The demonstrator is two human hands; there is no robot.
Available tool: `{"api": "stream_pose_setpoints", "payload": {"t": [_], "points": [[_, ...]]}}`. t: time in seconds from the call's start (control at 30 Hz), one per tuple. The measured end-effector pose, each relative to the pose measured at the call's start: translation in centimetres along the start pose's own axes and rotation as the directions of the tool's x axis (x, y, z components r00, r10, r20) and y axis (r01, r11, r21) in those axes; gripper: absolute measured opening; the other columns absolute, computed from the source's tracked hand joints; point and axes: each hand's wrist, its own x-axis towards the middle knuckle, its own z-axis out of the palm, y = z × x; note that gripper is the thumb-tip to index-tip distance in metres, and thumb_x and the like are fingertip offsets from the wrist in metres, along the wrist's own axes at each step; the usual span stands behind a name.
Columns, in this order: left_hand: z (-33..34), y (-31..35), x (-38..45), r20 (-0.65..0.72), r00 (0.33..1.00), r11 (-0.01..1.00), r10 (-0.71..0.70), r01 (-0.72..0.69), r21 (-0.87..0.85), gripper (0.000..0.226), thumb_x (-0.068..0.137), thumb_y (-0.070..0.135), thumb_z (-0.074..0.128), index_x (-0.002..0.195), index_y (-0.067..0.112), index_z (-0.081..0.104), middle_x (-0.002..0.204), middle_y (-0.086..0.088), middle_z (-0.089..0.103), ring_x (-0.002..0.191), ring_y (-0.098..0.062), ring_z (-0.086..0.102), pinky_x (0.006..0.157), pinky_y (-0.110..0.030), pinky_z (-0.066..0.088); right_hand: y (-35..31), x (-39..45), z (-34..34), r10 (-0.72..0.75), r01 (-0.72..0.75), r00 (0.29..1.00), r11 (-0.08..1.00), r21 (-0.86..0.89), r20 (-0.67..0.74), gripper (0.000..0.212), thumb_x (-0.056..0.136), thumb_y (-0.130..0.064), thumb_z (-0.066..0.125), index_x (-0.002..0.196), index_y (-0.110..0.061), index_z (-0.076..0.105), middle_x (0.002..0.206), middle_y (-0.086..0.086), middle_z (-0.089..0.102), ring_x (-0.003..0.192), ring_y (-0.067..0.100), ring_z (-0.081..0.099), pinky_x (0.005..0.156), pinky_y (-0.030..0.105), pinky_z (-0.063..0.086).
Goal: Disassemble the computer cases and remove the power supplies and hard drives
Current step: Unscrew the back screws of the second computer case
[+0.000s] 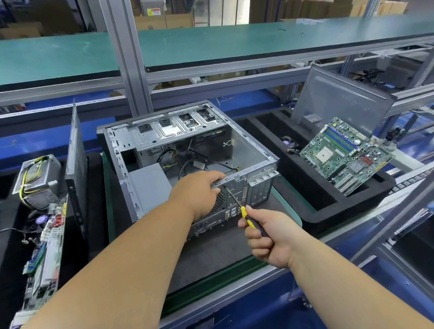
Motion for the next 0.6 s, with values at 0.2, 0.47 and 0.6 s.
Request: {"api": "stream_pose_setpoints", "payload": {"t": [0.2,0.47,0.6], "points": [[0.0,0.0,0.0,-0.001,1.0,1.0,0.0,0.0,0.007,0.036,0.097,0.027,0.054,0.129,0.045,0.055,0.128,0.008,0.062,0.115,-0.021,0.056,0.084,-0.031,0.043,0.0,0.0,1.3,-0.409,0.094,0.881,0.645,-0.759,-0.239,0.043,0.105,-0.042,0.04,0.08,-0.011,0.058,0.06,0.002,0.052,0.052,0.017,0.044,0.053,0.029,0.032],[0.2,-0.1,0.1,-0.007,1.0,1.0,0.006,-0.006,0.006,0.037,0.098,0.026,0.054,0.13,0.043,0.055,0.128,0.008,0.061,0.114,-0.02,0.055,0.085,-0.03,0.042,1.5,0.6,2.0,-0.751,-0.275,0.656,-0.145,-0.951,-0.075,0.034,0.106,-0.043,0.031,0.117,-0.017,0.051,0.105,-0.001,0.063,0.088,0.021,0.065,0.052,0.027,0.03],[0.2,-0.2,0.1,-0.003,1.0,1.0,0.003,-0.003,0.007,0.037,0.098,0.026,0.054,0.13,0.043,0.055,0.13,0.008,0.06,0.117,-0.02,0.055,0.09,-0.032,0.044,0.9,0.4,0.8,-0.683,0.002,0.722,0.165,-0.986,-0.112,0.034,0.101,-0.047,0.045,0.09,-0.017,0.057,0.076,-0.001,0.059,0.069,0.019,0.053,0.056,0.031,0.033]]}}
